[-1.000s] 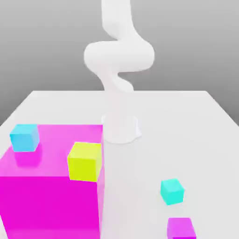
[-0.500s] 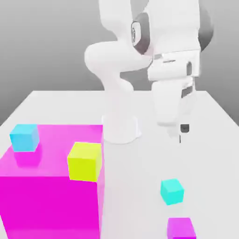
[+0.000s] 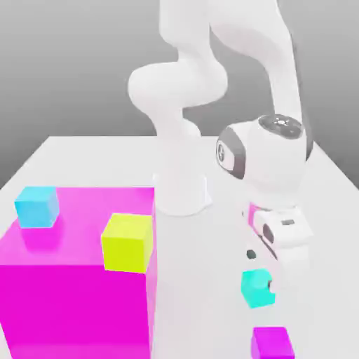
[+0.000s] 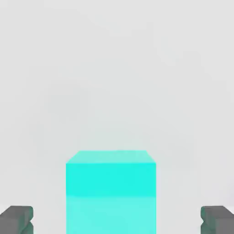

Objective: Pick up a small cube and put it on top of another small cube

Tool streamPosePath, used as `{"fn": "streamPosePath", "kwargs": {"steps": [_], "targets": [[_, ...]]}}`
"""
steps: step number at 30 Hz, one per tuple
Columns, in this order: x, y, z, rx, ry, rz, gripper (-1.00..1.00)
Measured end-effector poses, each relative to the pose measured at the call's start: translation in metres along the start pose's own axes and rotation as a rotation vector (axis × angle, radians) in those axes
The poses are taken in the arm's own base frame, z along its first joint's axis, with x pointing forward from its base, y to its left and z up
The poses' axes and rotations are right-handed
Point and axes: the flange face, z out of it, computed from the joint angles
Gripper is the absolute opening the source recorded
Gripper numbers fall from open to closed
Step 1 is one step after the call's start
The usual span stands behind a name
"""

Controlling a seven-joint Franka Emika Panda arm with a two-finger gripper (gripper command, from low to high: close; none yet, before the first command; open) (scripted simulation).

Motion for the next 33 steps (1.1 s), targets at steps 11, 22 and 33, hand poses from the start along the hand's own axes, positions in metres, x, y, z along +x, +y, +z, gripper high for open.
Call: {"fn": "streamPosePath", "kwargs": {"steps": [11,22,33], "targets": [[0.000,0.000,-0.012,0.001,-0.001,-0.001,-1.00],[-0.010,0.104,-0.133,-0.003,0.000,0.432,-1.00],[-0.110,0.222,-0.302,0.004,0.001,1.113,-1.00]]}}
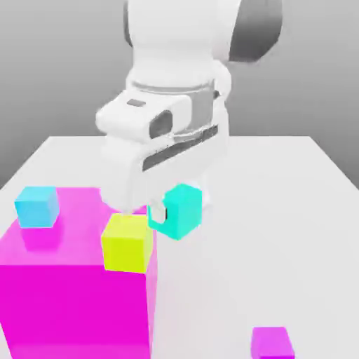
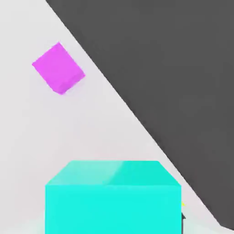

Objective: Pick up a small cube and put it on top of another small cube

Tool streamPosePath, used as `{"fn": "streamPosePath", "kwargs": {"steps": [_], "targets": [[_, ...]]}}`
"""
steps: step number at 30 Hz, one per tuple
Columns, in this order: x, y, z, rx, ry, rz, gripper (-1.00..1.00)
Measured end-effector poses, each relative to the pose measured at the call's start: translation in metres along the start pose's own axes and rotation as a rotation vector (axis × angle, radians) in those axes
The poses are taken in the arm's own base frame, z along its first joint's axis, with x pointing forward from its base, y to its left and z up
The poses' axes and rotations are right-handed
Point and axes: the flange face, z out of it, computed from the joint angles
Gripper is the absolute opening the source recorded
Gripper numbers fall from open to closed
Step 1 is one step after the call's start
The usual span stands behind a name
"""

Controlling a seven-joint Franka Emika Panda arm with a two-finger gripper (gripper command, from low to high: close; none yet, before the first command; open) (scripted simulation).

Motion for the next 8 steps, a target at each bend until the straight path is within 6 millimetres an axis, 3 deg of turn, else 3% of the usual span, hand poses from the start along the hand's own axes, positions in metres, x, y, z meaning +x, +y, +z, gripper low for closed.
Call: {"fn": "streamPosePath", "kwargs": {"steps": [2,4,5,8], "targets": [[0.001,0.013,0.006,0.002,-0.001,0.053,-1.00],[0.001,0.016,0.033,0.002,-0.001,0.067,-1.00],[0.000,0.017,0.043,0.002,-0.001,0.070,1.00],[0.000,0.017,0.043,0.002,-0.001,0.070,1.00]]}}
